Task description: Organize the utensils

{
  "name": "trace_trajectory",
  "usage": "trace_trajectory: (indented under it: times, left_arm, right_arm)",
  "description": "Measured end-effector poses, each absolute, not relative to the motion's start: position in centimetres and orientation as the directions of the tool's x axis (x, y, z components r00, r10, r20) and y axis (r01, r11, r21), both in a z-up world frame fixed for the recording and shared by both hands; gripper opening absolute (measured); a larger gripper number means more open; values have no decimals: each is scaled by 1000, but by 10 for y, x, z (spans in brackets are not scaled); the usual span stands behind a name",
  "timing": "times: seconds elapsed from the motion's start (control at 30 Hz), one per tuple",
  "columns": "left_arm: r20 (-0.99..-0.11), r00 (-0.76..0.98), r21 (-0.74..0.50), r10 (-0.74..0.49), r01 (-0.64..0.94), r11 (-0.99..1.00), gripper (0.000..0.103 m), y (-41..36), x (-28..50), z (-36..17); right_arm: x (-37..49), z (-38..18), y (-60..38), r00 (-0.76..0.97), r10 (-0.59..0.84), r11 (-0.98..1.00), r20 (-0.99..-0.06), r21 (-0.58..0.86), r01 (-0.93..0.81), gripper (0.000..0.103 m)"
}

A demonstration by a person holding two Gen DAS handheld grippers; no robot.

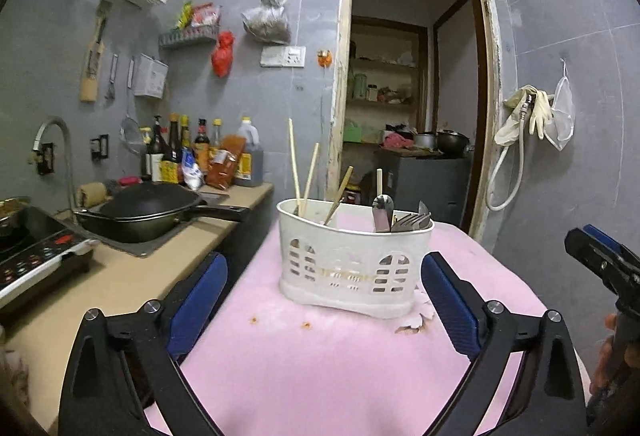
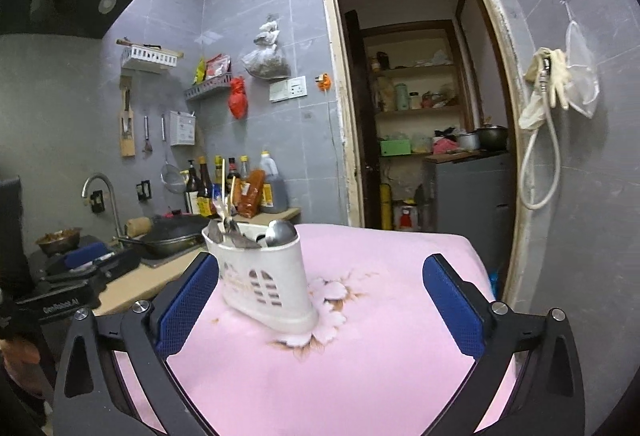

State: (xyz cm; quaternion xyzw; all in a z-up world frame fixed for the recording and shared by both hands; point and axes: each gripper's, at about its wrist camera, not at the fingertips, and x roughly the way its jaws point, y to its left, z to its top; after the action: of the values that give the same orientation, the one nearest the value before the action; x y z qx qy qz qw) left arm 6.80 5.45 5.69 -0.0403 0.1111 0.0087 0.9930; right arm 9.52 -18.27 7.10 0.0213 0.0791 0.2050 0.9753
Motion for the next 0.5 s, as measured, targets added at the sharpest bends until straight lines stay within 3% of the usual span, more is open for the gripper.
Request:
trace_trajectory:
  times: [0.5]
  left_arm:
    - [-224,972,-114,69,-96,989,96,62,30,40]
  right_arm:
    - [51,50,-185,932,333,943,-144,45,-330,103]
